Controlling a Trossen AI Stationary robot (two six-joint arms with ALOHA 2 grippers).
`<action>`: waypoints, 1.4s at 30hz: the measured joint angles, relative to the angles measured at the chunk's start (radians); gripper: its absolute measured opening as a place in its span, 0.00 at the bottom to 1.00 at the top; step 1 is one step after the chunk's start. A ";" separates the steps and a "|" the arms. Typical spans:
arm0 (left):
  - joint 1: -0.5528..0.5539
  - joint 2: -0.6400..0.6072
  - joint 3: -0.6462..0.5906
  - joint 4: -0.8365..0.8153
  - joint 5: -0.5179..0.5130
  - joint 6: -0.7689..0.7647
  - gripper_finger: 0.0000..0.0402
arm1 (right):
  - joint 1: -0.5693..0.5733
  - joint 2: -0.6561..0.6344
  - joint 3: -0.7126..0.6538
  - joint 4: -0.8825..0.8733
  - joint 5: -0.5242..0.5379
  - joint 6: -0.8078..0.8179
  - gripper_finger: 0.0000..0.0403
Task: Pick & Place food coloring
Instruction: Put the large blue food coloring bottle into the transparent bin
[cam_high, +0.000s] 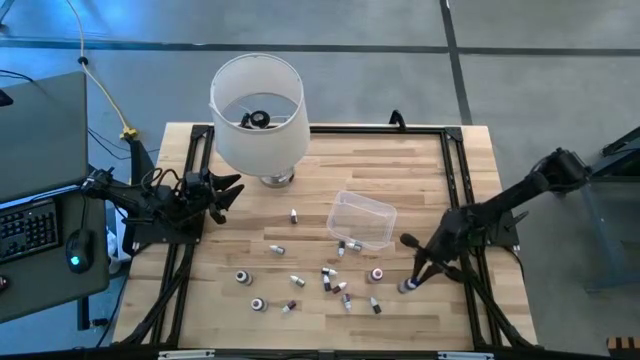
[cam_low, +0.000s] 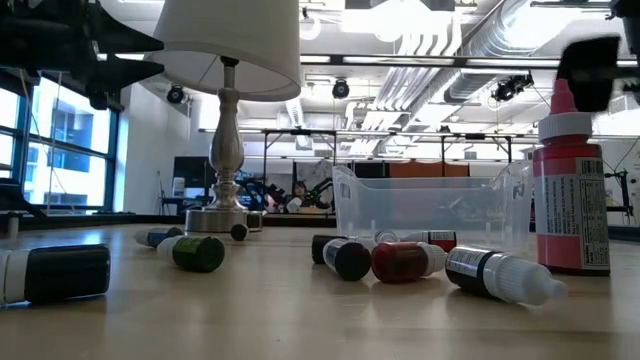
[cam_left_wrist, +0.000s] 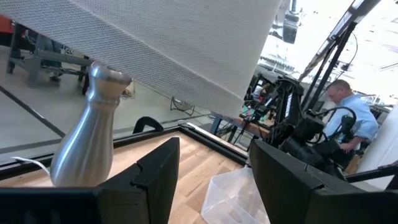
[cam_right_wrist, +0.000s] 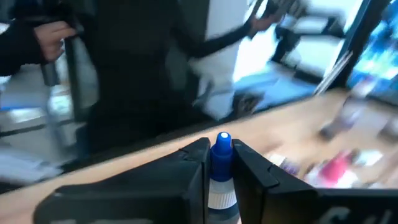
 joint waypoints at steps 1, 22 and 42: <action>0.000 0.000 0.000 0.000 0.000 0.000 0.48 | -0.013 -0.001 0.009 0.023 0.004 -0.010 0.09; 0.000 0.000 0.000 0.001 0.002 0.000 0.48 | -0.445 -0.011 0.335 -0.542 0.483 0.037 0.11; 0.000 0.000 0.000 -0.002 0.001 0.000 0.48 | -0.469 -0.011 0.335 -0.806 0.616 0.181 0.20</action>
